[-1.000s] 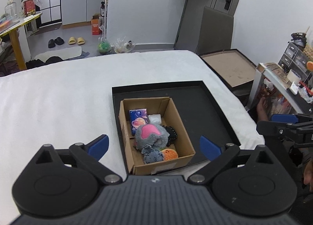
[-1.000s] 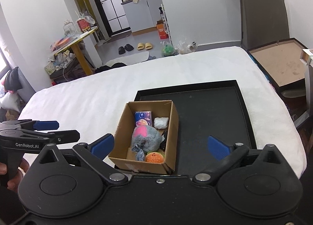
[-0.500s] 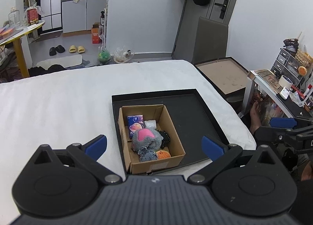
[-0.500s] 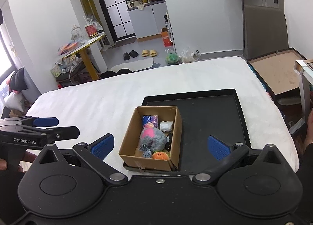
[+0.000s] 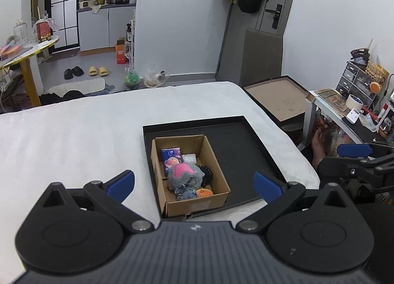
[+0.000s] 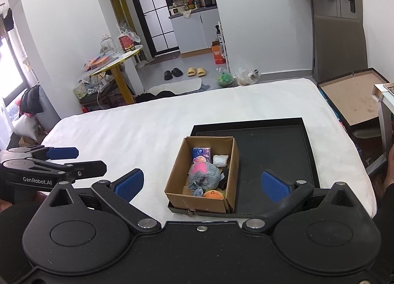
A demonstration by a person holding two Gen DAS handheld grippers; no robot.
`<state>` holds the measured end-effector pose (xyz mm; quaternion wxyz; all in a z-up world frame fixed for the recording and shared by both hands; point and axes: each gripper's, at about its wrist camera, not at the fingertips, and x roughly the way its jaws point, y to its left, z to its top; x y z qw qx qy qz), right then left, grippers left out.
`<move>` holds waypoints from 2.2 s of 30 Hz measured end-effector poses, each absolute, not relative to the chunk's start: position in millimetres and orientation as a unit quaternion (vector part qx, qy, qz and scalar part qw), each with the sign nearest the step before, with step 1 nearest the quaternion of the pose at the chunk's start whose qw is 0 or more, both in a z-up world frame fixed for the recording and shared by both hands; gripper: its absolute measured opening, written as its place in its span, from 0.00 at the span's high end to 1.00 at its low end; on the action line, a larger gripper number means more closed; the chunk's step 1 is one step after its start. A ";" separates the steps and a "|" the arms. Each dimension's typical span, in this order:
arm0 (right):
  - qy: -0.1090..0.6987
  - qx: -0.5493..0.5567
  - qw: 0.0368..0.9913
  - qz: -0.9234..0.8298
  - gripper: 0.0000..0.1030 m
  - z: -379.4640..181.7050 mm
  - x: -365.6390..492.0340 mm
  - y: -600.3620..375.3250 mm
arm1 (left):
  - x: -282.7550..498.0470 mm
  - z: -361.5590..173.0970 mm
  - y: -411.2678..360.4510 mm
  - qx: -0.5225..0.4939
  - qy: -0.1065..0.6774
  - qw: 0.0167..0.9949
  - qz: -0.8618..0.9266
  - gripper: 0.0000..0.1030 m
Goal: Organize soft objects
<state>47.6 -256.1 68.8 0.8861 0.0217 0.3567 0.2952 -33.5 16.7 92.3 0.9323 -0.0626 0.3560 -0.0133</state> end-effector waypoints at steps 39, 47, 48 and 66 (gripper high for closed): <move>0.362 0.028 0.878 0.312 0.00 75.1 29.0 -257.0 | -48.4 95.1 15.3 -0.083 0.352 0.932 -0.004 0.00; 0.364 0.029 0.877 0.311 0.00 74.3 28.2 -256.0 | -48.5 94.8 15.0 -0.084 0.352 0.932 -0.004 0.00; 0.364 0.028 0.877 0.311 0.00 74.4 28.0 -255.9 | -48.5 94.9 14.9 -0.084 0.352 0.932 -0.004 0.00; 0.365 0.029 0.877 0.310 0.00 74.0 26.2 -256.1 | -49.7 92.5 14.3 -0.084 0.355 0.931 -0.004 0.00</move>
